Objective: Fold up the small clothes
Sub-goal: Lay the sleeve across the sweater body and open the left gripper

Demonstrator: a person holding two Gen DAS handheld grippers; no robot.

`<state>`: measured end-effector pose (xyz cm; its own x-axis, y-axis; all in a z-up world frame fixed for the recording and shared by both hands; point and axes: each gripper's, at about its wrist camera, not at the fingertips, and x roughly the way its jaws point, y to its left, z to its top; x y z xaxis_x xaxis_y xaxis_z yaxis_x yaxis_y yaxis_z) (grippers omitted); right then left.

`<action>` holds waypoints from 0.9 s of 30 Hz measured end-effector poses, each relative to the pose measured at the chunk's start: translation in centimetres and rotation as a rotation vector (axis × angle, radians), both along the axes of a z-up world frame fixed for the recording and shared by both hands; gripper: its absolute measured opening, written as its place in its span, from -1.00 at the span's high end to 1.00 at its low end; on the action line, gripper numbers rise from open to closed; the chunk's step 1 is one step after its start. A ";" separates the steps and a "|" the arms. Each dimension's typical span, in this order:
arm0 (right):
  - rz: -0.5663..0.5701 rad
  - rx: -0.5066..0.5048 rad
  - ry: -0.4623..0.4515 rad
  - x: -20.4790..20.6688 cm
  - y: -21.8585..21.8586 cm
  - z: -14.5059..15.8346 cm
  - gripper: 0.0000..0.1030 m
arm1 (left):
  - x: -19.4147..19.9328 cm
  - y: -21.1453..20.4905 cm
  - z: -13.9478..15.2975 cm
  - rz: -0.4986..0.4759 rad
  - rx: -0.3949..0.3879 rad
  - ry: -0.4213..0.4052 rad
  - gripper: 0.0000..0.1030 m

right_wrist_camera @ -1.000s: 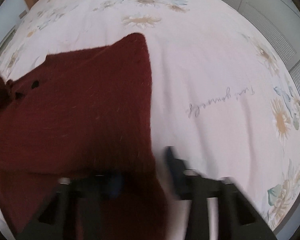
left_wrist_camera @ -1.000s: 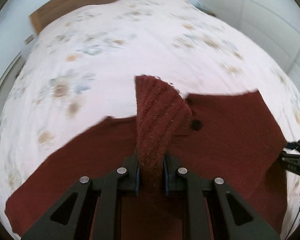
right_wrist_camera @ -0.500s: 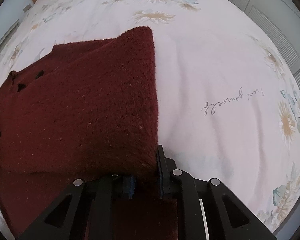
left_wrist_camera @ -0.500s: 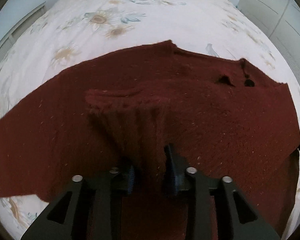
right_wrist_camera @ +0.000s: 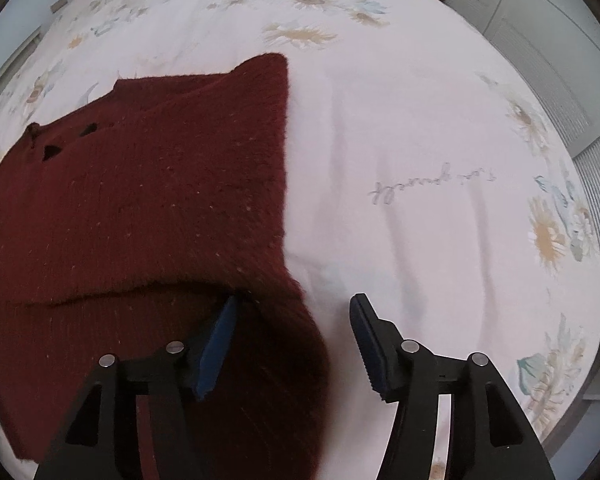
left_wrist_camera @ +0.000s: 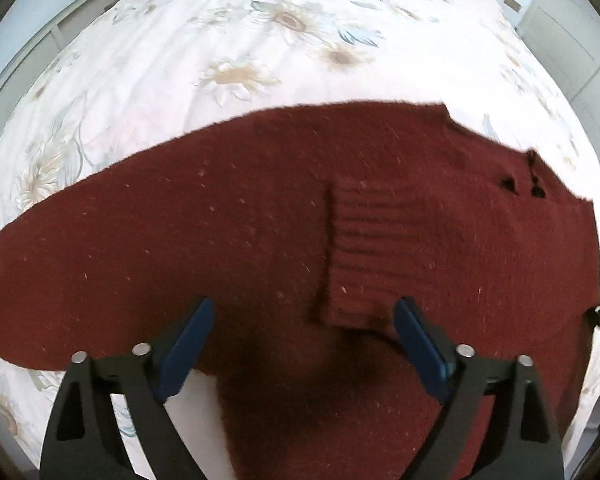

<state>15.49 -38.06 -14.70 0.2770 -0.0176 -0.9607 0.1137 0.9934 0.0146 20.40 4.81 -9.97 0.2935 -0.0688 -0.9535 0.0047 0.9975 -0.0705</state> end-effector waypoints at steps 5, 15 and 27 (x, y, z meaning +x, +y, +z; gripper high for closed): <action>-0.010 0.007 -0.002 -1.1 -1.1 0.8 -0.28 | 2.6 -0.3 -1.1 0.000 -0.024 0.037 -0.74; -0.036 0.020 -0.004 -0.8 -2.4 1.0 -0.29 | 4.1 -4.6 -3.8 -0.110 0.007 0.050 -0.01; -0.066 0.169 -0.045 5.1 -2.2 0.4 -0.40 | 2.2 -6.4 0.3 -0.143 0.023 -0.107 0.78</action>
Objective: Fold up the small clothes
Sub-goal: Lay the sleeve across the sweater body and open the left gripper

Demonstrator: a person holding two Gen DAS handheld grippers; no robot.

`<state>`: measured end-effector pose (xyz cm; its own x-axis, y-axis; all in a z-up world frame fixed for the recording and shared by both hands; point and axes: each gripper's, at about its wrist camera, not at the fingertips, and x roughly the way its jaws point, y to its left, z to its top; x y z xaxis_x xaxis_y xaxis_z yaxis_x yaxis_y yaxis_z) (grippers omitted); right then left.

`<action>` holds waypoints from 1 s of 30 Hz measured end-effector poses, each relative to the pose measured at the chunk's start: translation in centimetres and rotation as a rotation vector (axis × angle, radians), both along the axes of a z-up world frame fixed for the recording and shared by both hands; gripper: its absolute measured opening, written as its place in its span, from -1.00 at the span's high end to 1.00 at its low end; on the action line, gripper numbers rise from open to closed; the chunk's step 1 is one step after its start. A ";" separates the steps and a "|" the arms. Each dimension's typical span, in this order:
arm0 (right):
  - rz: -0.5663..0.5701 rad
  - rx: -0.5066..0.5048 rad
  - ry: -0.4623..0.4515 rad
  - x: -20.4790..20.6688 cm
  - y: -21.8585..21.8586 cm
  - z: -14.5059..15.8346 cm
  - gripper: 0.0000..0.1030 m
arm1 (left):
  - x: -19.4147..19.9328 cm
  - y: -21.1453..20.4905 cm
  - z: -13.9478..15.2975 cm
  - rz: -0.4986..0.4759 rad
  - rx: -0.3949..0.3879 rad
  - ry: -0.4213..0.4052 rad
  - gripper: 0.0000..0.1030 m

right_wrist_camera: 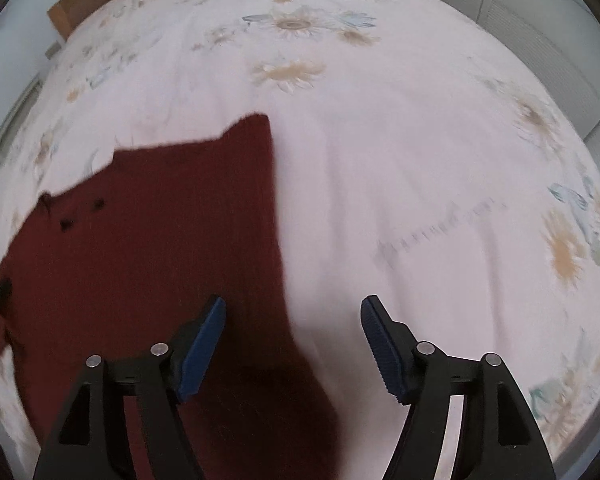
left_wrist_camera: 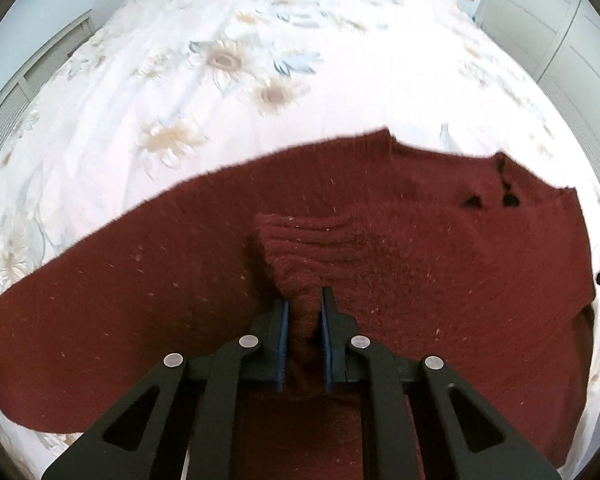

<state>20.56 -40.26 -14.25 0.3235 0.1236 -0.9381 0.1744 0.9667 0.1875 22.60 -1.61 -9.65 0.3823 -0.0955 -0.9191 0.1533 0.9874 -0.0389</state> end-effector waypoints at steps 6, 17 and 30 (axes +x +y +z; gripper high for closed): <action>0.041 0.091 0.058 2.4 1.3 -2.6 0.54 | 0.8 2.2 0.5 0.019 0.019 -0.045 0.78; 0.006 0.010 0.030 2.1 1.6 -2.6 0.54 | -0.4 2.9 -3.5 0.030 0.099 0.000 0.68; 0.166 -0.119 -0.223 0.0 10.6 5.4 -0.72 | -2.0 0.2 1.8 -0.019 0.003 -0.090 -0.97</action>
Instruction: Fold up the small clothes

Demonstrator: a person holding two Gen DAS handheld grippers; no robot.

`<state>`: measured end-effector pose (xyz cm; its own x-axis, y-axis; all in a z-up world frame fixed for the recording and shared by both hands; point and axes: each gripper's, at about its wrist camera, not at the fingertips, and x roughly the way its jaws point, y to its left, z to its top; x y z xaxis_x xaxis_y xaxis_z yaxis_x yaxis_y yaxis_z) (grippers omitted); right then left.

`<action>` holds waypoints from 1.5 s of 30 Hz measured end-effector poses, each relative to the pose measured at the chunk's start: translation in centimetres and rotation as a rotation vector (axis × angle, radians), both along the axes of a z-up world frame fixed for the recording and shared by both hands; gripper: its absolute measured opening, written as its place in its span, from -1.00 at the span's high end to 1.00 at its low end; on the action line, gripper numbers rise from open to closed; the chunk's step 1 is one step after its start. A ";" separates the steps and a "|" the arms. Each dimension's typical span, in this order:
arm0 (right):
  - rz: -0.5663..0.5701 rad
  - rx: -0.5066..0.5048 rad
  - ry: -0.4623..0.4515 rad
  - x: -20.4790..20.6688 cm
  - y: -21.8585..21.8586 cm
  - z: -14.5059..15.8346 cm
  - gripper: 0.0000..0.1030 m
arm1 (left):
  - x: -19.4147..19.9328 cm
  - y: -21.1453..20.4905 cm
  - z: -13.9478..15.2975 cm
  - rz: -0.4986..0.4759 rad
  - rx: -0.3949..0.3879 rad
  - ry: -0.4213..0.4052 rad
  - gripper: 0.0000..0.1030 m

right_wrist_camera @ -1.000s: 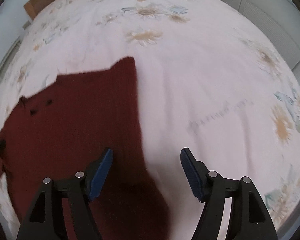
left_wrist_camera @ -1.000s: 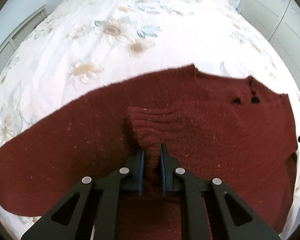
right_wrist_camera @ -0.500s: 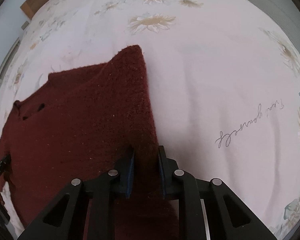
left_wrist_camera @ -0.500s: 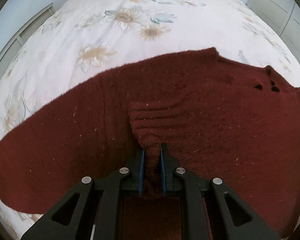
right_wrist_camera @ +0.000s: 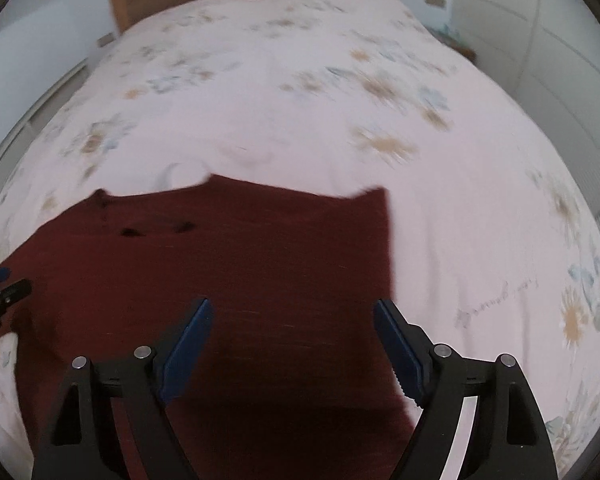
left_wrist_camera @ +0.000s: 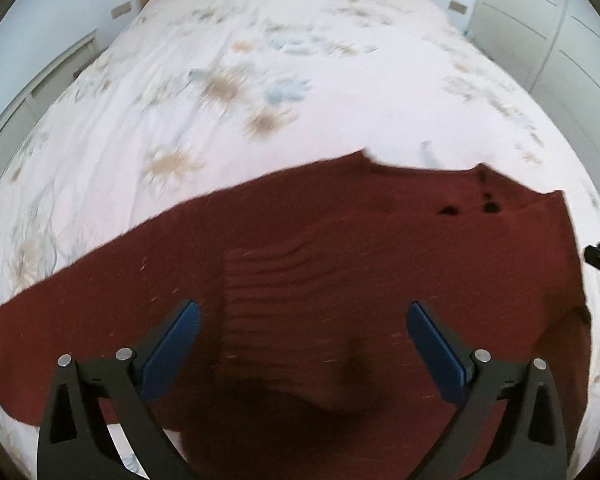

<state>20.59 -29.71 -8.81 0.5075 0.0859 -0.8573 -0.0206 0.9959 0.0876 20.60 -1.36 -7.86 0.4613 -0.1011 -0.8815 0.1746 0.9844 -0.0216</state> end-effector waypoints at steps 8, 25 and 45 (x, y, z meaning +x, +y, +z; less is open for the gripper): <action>0.093 -0.077 -0.021 -1.1 7.2 -3.4 -0.99 | 0.4 -3.5 -1.8 -0.010 0.016 -0.018 -0.97; -0.011 -0.060 0.050 -2.7 0.4 -9.3 -0.99 | -0.6 -1.0 -7.9 -0.009 0.058 0.032 -0.99; 0.005 -0.033 -0.033 -9.4 -0.5 -0.4 -0.99 | -2.8 16.0 0.4 0.396 -0.024 -0.010 -0.98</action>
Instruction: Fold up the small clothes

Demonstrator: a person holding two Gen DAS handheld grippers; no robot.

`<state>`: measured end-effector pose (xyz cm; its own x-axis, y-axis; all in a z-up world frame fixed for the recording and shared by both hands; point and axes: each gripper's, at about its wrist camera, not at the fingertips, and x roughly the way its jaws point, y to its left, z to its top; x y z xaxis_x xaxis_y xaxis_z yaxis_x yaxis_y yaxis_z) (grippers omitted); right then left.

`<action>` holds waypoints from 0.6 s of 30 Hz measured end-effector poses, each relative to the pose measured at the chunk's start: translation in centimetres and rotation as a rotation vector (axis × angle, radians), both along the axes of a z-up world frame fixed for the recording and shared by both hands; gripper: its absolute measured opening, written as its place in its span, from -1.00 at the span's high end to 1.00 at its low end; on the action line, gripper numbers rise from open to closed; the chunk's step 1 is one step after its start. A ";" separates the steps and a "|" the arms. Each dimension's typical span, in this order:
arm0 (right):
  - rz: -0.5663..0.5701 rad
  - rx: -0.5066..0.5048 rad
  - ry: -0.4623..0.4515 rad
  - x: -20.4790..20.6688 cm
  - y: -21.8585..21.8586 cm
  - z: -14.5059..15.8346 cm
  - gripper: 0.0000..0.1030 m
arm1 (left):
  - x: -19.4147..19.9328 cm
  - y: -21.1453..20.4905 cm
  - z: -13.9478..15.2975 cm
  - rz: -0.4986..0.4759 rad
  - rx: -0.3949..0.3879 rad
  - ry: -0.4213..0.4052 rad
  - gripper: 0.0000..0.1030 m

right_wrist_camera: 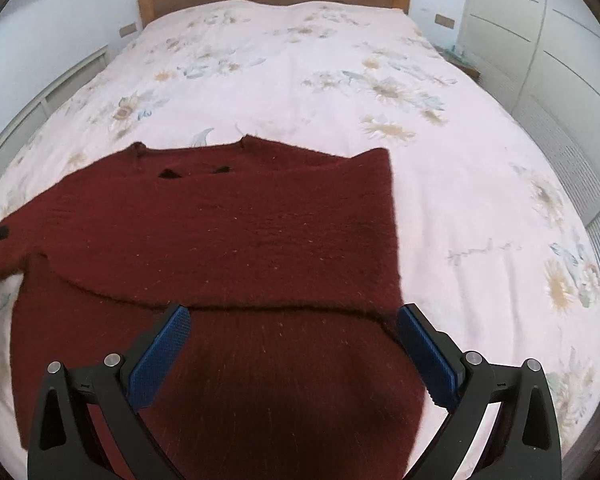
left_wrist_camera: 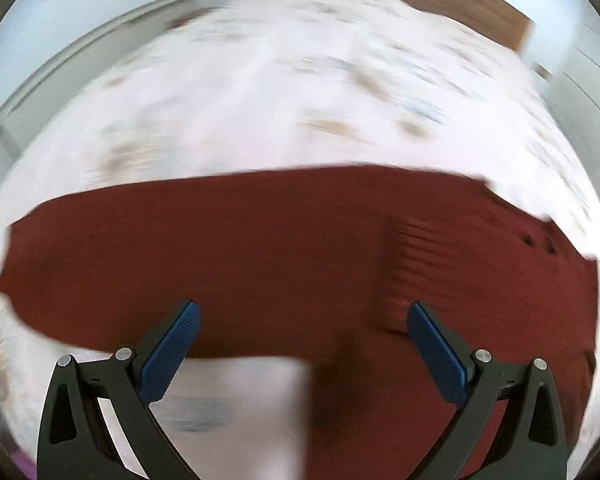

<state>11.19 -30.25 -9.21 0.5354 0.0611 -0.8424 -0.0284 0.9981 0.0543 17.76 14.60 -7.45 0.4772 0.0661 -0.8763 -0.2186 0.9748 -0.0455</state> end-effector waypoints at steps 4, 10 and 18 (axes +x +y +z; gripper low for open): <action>-0.029 -0.008 0.004 -1.0 -0.8 0.5 -0.99 | -1.9 8.1 0.4 0.202 0.030 0.011 -0.98; -0.056 -0.004 0.046 -1.3 -1.0 -0.3 -0.99 | -5.6 18.6 -1.6 0.547 -0.068 0.071 -0.98; -0.053 -0.017 0.070 -1.8 -1.1 -0.7 -0.99 | -6.4 24.1 -4.4 0.634 -0.188 0.146 -0.96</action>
<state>9.44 -31.38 -9.88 0.4776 0.0198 -0.8783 0.0280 0.9989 0.0377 11.37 38.73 -11.90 0.2726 0.1345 -0.9527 -0.7623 0.6343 -0.1286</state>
